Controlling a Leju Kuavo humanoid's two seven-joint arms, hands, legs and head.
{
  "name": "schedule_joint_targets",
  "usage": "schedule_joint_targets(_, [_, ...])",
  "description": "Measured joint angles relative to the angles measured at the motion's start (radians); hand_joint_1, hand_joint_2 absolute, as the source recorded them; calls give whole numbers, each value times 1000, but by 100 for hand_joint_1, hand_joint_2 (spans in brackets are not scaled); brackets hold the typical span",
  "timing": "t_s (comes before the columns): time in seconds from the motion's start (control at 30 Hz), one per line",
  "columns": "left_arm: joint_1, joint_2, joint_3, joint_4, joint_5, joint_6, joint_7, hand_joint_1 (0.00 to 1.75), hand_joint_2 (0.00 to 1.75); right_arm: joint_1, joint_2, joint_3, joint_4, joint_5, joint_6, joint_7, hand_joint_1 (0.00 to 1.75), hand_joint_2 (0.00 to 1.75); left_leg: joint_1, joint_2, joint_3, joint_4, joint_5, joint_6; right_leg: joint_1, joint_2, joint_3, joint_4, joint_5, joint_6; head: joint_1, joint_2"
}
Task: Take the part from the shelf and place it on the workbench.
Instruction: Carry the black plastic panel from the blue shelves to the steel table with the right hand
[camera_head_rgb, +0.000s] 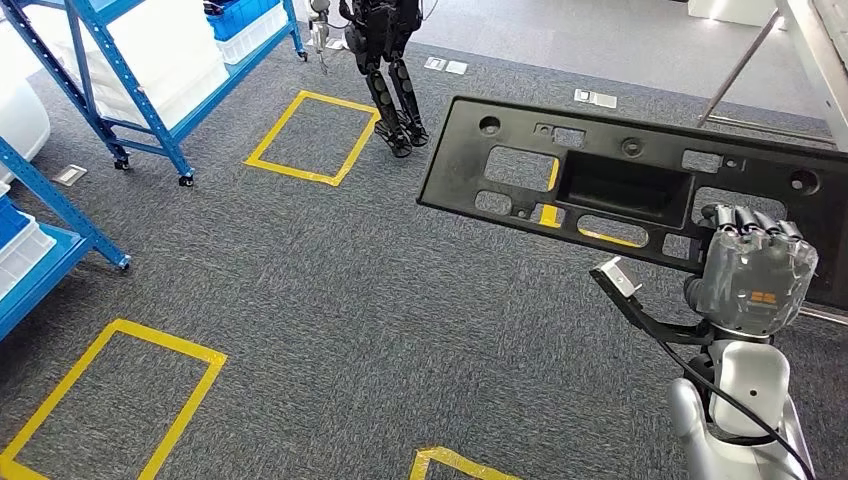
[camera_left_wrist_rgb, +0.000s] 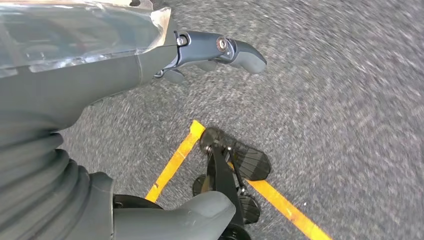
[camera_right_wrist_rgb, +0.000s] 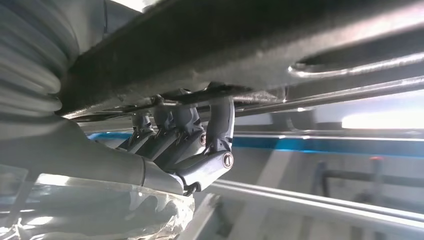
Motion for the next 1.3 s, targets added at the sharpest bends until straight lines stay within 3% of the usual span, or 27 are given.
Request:
schedule_joint_targets(0.03, [0,0,0,0,-2,-3,-1,0,175,-4,-6,9,1,0,3,16,175,175,-3,1,3,-8,-2,1,0,9,-5,0,3,5,0,0])
schedule_joint_targets(0.1, [-2,-1,0,0,-4,-8,-4,0,175,-5,-20,21,2,0,9,34,175,175,-5,24,5,-17,5,8,-1,18,-15,1,6,17,-1,0])
schedule_joint_targets(0.17, [-3,-2,0,0,-4,-9,-6,0,175,-8,-32,30,4,0,13,40,175,175,-3,50,9,-31,15,20,3,-22,-44,48,-18,18,4,0])
schedule_joint_targets(0.23, [-2,-1,0,0,-4,-9,-6,0,175,-13,-37,37,6,0,14,43,175,175,-5,77,11,-36,17,26,3,-75,-106,171,-70,13,10,0])
schedule_joint_targets(0.3, [-1,-1,0,0,-4,-10,-6,0,175,-14,-38,44,10,0,14,45,175,175,-9,105,9,-35,16,26,-2,-89,-159,280,-105,17,12,0])
schedule_joint_targets(0.33, [-1,-1,0,0,-4,-10,-6,0,175,-14,-40,48,12,0,14,46,175,175,-10,118,9,-35,15,25,-5,-92,-160,285,-102,24,12,0])
schedule_joint_targets(0.4, [-2,-1,1,0,-4,-11,-6,0,175,-14,-44,54,14,0,15,46,175,175,-9,141,12,-35,12,21,-11,-111,-97,173,-57,43,12,0])
schedule_joint_targets(0.47, [-3,0,1,-1,-4,-12,-7,0,175,-14,-47,59,15,0,15,47,175,175,-12,160,19,-35,7,13,-9,-159,-21,35,-11,49,12,0])
schedule_joint_targets(0.53, [-3,0,1,-1,-4,-14,-8,0,175,-16,-50,63,15,0,16,51,175,175,-16,177,26,-36,1,3,-1,-180,3,-10,3,39,11,0])
schedule_joint_targets(0.57, [-3,0,1,-1,-5,-15,-9,0,175,-16,-53,65,15,0,17,56,175,175,-17,187,29,-37,-2,-2,3,-170,2,-13,6,35,11,0])
schedule_joint_targets(0.6, [-4,0,1,-1,-6,-17,-10,0,175,-17,-57,67,15,0,19,61,175,175,-15,192,30,-36,-5,-7,-2,-157,1,-14,8,28,9,0])
schedule_joint_targets(0.67, [-4,0,1,-1,-9,-22,-14,0,175,-18,-64,72,15,0,21,74,175,175,-9,159,17,-1,-35,-17,-12,-133,0,-17,13,13,6,0])
schedule_joint_targets(0.73, [-1,0,0,-1,-15,-27,-17,0,175,-21,-68,76,15,0,23,82,175,175,-3,99,-34,116,-103,-23,-15,-111,-1,-18,16,-2,3,0])
schedule_joint_targets(0.8, [2,0,0,-1,-18,-31,-18,0,175,-21,-68,80,15,0,25,84,175,175,-2,76,-96,245,-155,-24,-11,-85,-2,-17,16,-6,2,0])
schedule_joint_targets(0.83, [2,0,0,-1,-19,-32,-18,0,175,-20,-68,81,16,0,25,84,175,175,-1,74,-111,268,-153,-24,-10,-71,-2,-16,16,-6,2,0])
schedule_joint_targets(0.87, [3,0,0,-1,-20,-32,-18,0,175,-19,-68,82,16,0,25,83,175,175,1,73,-106,251,-130,-23,-10,-56,-2,-13,16,-6,1,0])
schedule_joint_targets(0.93, [3,0,0,-1,-21,-32,-19,0,175,-17,-67,83,16,0,25,81,175,175,7,56,-54,130,-53,-21,-10,-29,-2,-7,15,-5,1,0])
schedule_joint_targets(0.97, [3,0,0,-1,-22,-32,-19,0,175,-16,-67,83,16,0,25,80,175,175,11,37,-27,70,-26,-21,-11,-18,-4,-3,15,-4,1,0])
schedule_joint_targets(1.03, [1,0,0,-1,-23,-33,-19,0,175,-15,-67,83,16,0,25,79,175,175,14,11,-3,9,-6,-21,-6,-1,-12,3,15,4,2,0])
schedule_joint_targets(1.07, [1,0,0,-1,-23,-33,-19,0,175,-14,-67,83,16,0,25,78,175,175,11,10,-3,5,-7,-19,-4,7,-17,3,17,10,3,0])
schedule_joint_targets(1.13, [-1,0,0,-1,-24,-34,-19,0,175,-11,-68,82,16,0,25,76,175,175,2,31,-4,0,-2,-8,-2,22,-29,0,24,25,3,0])
schedule_joint_targets(1.2, [-3,0,0,-1,-24,-34,-20,0,175,-8,-69,79,16,0,25,73,175,175,-2,53,-3,-10,9,11,-2,-10,-48,24,13,33,4,0])
schedule_joint_targets(1.27, [-2,0,0,-1,-25,-35,-20,0,175,-7,-70,78,16,0,25,72,175,175,-4,77,-3,-17,15,24,-3,-67,-97,123,-34,30,7,0])
schedule_joint_targets(1.3, [-1,0,0,-1,-25,-35,-20,0,175,-7,-69,77,17,0,25,72,175,175,-6,89,-5,-17,15,26,-3,-82,-131,193,-63,29,9,0])
